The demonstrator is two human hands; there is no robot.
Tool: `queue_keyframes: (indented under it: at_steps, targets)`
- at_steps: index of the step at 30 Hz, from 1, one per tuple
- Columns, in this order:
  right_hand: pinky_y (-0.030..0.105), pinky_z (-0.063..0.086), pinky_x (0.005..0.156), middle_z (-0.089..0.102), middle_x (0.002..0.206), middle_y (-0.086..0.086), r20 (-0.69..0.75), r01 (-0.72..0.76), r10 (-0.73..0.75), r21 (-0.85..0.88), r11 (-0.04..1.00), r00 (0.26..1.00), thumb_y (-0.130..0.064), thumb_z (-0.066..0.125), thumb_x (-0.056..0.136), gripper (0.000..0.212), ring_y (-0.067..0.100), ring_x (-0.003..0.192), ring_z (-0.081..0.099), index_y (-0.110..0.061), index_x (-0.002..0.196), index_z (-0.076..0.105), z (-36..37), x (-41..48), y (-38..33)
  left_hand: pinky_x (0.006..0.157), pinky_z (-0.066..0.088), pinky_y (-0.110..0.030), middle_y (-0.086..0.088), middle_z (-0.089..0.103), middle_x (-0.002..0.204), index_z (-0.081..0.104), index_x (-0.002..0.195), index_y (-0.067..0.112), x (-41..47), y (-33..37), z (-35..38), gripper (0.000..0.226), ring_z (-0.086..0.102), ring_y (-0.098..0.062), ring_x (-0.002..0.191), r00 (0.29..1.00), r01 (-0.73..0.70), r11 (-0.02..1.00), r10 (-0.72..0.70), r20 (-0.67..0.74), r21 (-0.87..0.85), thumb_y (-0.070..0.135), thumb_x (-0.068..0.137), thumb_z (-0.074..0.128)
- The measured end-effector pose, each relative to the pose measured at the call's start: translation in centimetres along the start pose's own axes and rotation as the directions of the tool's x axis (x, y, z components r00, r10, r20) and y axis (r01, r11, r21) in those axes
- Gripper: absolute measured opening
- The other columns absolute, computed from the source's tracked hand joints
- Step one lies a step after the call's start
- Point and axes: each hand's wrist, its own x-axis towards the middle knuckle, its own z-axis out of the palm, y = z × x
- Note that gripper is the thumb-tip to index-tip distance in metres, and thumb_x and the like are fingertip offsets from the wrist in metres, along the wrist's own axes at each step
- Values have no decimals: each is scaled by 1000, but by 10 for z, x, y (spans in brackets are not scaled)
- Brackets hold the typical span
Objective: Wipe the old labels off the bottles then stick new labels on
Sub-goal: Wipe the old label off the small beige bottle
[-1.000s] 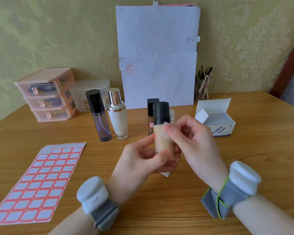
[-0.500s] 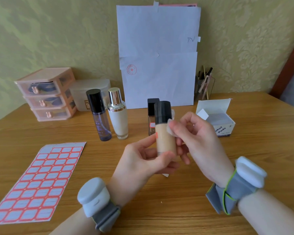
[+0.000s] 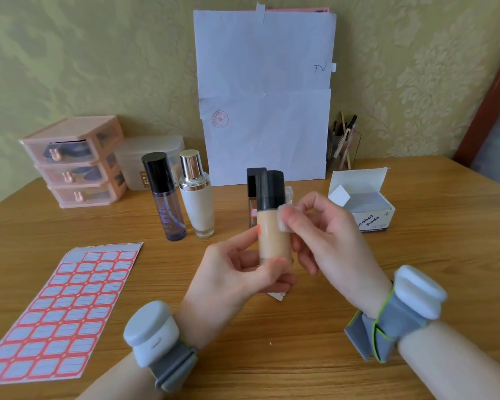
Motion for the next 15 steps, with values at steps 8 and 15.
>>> queue_keyframes:
  at_steps: [8,15]
  targets:
    - [19,30,34,52,57,-4,-6,-8,7,-29,1000,1000,-43,67,87,36,11,36,39,-12,76,53,1,-1,2,76,63,-37,-23,76,94,71,115,14,2,-2,-1,33,76,-39,87,999,36,999,-36,-6,3,10,83,76]
    - [17,31,36,48,55,-5,-12,-21,21,-37,999,1000,-46,68,89,38,8,37,39,-18,68,53,3,-1,4,78,63,-41,-24,76,92,70,114,13,2,-4,1,31,75,-42,87,999,38,999,-38,-16,34,7,85,77]
